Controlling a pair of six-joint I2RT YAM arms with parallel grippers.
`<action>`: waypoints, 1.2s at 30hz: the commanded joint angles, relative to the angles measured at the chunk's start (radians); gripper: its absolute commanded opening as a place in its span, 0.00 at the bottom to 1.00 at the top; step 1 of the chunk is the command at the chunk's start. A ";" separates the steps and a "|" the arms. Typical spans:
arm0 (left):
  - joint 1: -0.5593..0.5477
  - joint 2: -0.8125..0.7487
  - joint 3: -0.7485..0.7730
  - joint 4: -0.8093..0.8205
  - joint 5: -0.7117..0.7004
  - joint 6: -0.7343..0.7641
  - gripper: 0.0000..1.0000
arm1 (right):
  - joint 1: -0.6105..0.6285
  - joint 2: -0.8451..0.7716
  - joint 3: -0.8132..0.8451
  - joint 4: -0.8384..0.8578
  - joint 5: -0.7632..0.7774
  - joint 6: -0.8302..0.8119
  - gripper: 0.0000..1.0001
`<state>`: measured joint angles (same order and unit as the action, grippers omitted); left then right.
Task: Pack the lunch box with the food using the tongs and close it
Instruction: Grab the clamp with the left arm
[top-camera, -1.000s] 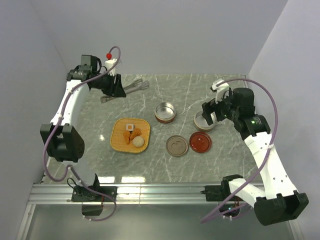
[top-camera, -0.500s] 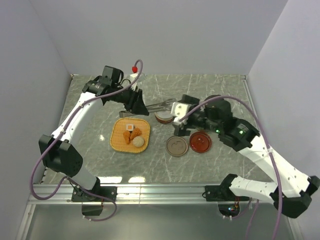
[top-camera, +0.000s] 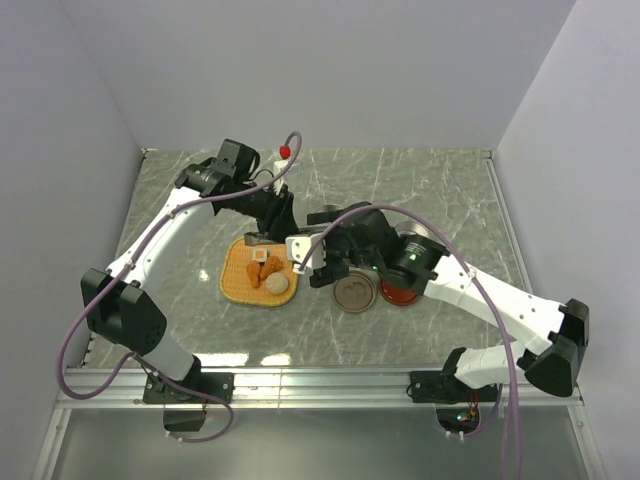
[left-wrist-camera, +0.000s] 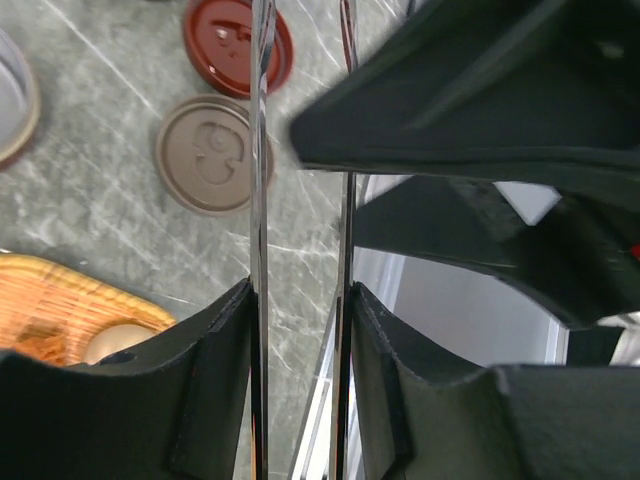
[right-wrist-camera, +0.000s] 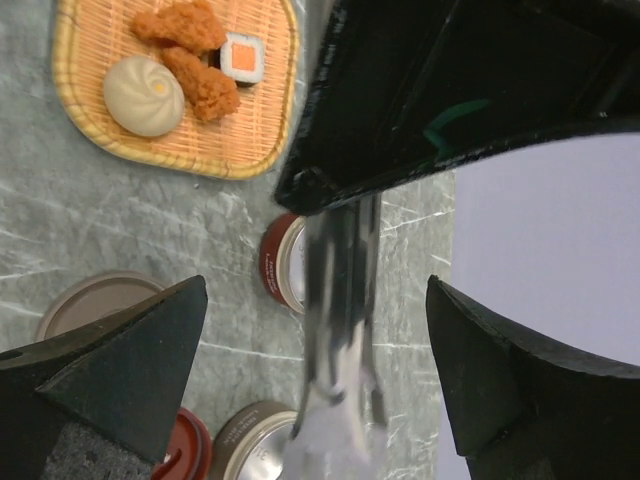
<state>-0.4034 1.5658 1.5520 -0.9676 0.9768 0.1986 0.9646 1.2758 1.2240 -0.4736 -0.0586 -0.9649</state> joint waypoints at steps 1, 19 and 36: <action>-0.014 -0.050 -0.001 -0.048 0.063 0.070 0.45 | 0.003 0.028 0.065 0.040 0.025 -0.012 0.95; -0.023 -0.039 0.008 -0.177 0.085 0.209 0.43 | 0.011 0.074 0.098 -0.030 0.043 -0.006 0.49; -0.037 -0.042 -0.033 -0.146 0.060 0.191 0.48 | 0.014 0.065 0.074 -0.010 0.088 -0.011 0.39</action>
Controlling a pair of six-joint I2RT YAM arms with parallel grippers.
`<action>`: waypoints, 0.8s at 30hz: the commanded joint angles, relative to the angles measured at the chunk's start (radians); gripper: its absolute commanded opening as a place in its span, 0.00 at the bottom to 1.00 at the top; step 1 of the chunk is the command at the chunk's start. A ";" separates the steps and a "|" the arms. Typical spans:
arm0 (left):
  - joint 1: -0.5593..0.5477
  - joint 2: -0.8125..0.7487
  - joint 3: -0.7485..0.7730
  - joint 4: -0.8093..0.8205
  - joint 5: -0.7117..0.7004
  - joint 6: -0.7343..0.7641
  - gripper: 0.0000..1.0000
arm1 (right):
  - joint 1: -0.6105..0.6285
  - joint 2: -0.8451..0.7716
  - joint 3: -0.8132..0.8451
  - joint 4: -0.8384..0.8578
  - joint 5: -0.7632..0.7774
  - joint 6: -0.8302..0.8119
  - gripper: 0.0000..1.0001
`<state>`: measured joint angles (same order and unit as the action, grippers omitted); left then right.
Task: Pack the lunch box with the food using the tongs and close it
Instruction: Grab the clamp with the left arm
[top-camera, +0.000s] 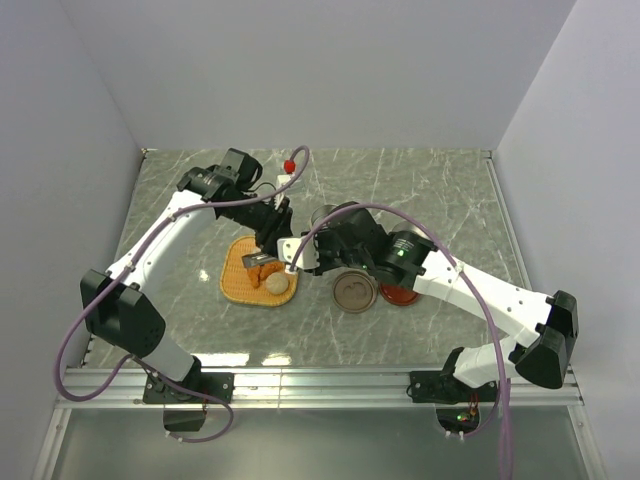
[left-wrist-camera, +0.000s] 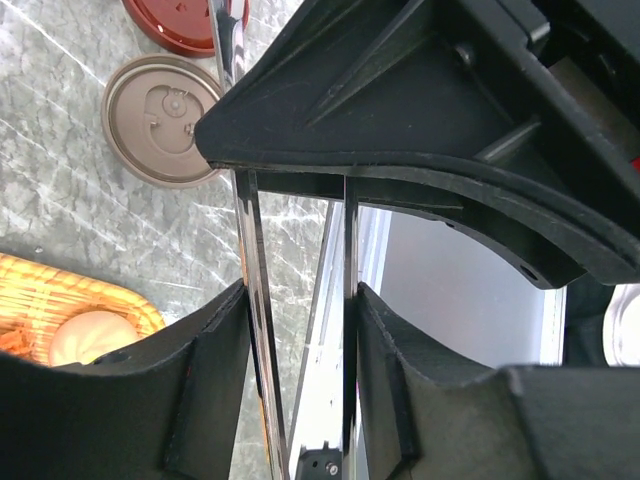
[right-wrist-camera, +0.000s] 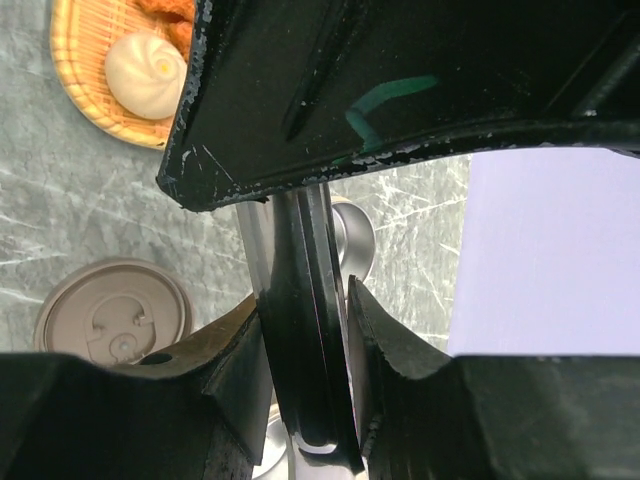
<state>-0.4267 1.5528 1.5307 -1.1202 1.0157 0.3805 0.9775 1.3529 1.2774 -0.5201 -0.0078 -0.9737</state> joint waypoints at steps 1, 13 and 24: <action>-0.014 -0.036 -0.015 0.011 0.021 0.003 0.47 | 0.001 -0.014 0.017 0.038 0.040 -0.006 0.39; -0.014 -0.063 -0.037 0.100 -0.005 -0.095 0.24 | 0.023 -0.018 -0.013 0.114 0.150 -0.010 0.47; -0.014 -0.071 -0.012 0.066 0.012 -0.065 0.25 | 0.029 0.008 -0.012 0.086 0.123 -0.019 0.63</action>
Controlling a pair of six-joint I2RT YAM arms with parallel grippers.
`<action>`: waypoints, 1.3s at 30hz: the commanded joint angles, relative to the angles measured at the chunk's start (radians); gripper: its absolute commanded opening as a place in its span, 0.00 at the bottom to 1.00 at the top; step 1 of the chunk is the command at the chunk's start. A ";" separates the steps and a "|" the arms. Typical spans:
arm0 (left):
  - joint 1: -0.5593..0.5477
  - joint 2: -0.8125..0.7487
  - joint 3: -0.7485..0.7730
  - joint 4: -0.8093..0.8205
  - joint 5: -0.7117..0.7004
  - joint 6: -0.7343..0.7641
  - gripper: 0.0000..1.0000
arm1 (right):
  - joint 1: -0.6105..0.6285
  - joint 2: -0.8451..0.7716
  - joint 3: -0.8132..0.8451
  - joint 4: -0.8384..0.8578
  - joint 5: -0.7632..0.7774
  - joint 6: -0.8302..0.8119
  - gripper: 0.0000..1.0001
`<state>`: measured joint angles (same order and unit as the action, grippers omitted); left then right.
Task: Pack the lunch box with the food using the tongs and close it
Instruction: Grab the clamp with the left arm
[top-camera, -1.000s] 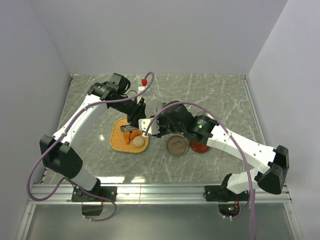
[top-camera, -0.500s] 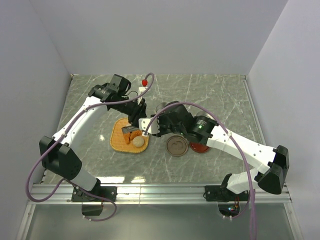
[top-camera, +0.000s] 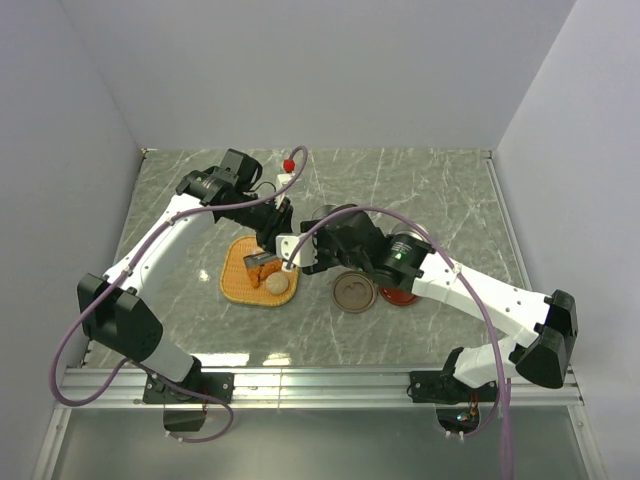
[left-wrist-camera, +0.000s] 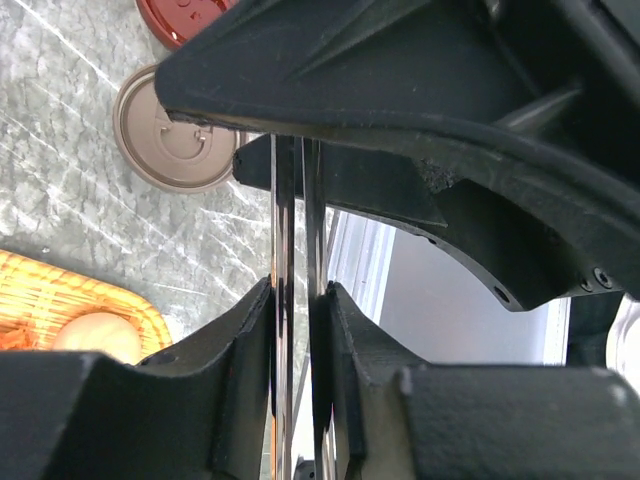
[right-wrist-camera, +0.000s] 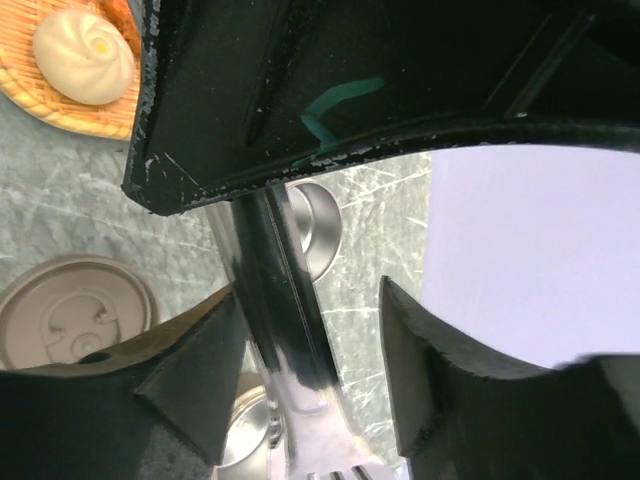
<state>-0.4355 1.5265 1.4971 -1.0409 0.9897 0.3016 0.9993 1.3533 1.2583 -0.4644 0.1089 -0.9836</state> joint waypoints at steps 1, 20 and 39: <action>-0.005 -0.046 0.023 -0.016 0.038 0.016 0.25 | 0.007 0.009 0.009 0.030 0.012 -0.009 0.59; -0.005 -0.045 0.002 -0.011 0.003 0.007 0.32 | 0.007 0.021 0.024 0.049 0.023 0.008 0.00; -0.005 -0.029 0.000 -0.025 -0.023 0.011 0.26 | 0.007 0.017 0.012 0.050 0.026 -0.041 0.00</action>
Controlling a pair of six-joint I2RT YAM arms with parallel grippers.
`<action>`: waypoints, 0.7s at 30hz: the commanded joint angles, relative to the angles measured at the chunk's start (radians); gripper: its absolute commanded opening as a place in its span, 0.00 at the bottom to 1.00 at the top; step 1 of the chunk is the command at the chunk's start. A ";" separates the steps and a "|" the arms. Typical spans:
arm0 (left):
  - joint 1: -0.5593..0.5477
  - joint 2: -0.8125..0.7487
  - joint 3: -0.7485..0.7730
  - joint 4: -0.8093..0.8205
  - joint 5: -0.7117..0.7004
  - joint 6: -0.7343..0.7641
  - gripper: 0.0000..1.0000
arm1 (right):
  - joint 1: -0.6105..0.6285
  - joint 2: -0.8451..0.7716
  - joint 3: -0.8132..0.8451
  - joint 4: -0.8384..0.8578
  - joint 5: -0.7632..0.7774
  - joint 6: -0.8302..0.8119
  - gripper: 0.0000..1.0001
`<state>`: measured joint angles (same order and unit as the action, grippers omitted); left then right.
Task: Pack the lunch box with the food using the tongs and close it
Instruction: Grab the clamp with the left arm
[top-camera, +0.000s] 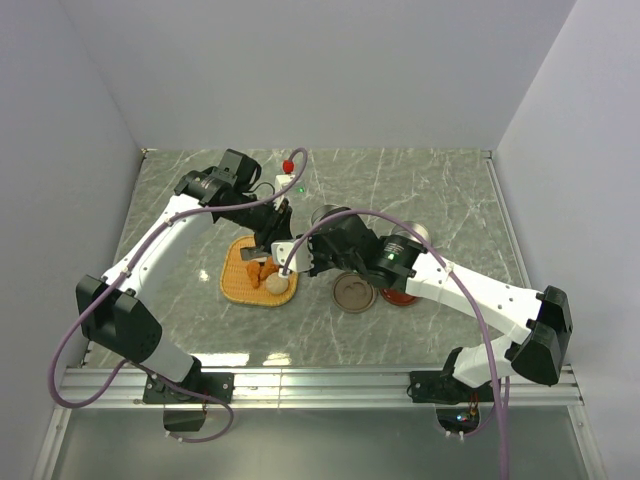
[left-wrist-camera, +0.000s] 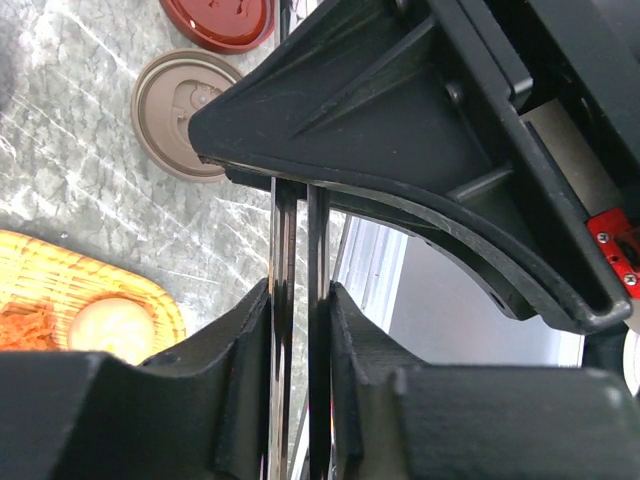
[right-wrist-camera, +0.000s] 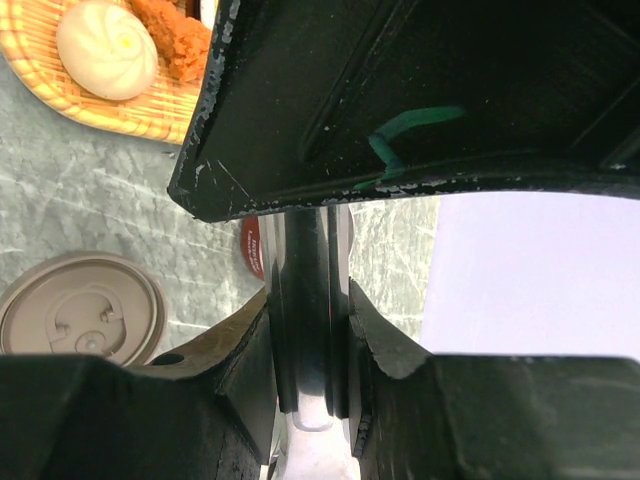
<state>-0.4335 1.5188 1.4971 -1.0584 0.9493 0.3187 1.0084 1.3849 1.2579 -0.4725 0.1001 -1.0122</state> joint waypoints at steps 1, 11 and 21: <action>-0.007 -0.025 0.000 0.000 0.016 -0.007 0.23 | -0.001 -0.015 0.009 0.060 0.036 -0.012 0.00; 0.006 -0.039 -0.023 0.054 -0.046 -0.084 0.09 | 0.007 -0.044 -0.023 0.098 0.098 0.001 0.39; 0.139 -0.058 -0.009 0.080 -0.220 -0.102 0.11 | 0.010 -0.148 0.067 -0.067 0.023 0.152 0.97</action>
<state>-0.3218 1.5146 1.4757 -1.0061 0.8219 0.2379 1.0122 1.3174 1.2568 -0.4889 0.1593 -0.9379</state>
